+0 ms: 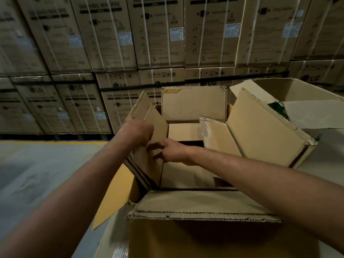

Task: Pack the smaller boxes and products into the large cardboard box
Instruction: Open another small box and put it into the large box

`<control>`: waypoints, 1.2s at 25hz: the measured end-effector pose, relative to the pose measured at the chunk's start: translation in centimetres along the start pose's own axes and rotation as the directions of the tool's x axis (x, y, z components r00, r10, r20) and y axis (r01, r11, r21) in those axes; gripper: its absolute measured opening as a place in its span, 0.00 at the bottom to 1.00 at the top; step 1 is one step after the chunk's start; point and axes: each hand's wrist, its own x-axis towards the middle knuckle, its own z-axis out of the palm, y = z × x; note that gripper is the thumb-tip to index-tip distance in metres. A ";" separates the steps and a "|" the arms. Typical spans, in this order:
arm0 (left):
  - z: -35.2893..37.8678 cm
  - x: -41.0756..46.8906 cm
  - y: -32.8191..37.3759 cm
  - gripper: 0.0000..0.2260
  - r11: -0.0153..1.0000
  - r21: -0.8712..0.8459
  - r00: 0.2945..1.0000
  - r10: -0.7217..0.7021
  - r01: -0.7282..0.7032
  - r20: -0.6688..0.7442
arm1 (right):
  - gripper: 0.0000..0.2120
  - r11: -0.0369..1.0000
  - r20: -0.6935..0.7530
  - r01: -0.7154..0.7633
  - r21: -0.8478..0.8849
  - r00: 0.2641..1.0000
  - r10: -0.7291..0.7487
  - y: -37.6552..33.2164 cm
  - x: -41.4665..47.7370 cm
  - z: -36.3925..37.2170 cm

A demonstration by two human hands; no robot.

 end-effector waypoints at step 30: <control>4.1 8.8 16.7 0.17 0.826 -0.358 0.843 0.513 -0.435 0.161 | 0.18 0.508 -0.296 -0.484 -0.712 0.864 0.408 10.7 -6.7 -13.0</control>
